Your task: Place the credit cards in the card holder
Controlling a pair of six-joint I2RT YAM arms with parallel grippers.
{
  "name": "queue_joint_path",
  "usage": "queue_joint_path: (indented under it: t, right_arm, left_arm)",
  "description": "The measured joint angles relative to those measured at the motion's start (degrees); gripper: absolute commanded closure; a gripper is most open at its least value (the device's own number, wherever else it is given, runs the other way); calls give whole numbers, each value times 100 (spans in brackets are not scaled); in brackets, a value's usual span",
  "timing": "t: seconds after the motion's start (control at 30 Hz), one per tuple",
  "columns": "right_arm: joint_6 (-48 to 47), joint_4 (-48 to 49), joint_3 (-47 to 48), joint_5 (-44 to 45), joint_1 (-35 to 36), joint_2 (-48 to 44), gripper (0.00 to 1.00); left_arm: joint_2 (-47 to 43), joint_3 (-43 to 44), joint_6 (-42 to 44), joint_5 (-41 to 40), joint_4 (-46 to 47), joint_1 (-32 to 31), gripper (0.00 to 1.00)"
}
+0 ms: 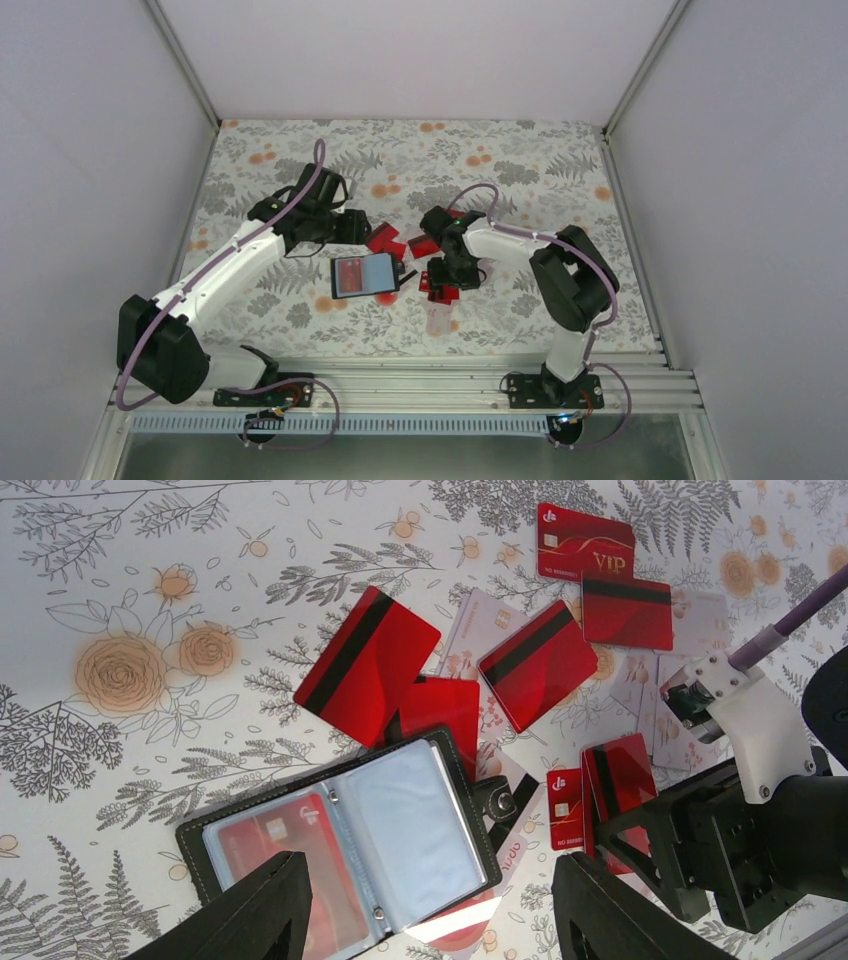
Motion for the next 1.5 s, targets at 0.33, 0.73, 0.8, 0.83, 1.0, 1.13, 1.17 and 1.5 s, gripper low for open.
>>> queue_joint_path:
  t: [0.33,0.73,0.8,0.83,1.0,1.13,1.17,1.5]
  right_arm:
    - [46,212,-232,46,52,-87,50]
    - [22,780,-807,160,48,-595,51]
    - [22,793,-826,173,46,-616,53]
    - [22,791,-835,184,46,-632,54]
    - [-11,772,-896,205,46,-708,62]
    - [-42,780,-957,146,46,-761,64]
    - [-46,780,-955,144,46,-761,66]
    - [-55,664,-966,133,46,-927,78]
  left_arm:
    - [-2,-22,109,-15,-4,0,38]
    - [22,-26,101,-44,-4,0,38]
    - [61,-26,83,-42,-2,0,38]
    - [79,-26,79,-42,-2,0,38]
    - [175,-24,15,-37,0,0,38]
    - [210,-24,-55,-15,9,-17,38]
    - [216,-24,-68,-13,15,-24,38]
    - [234,-24,-107,0,20,-66,39]
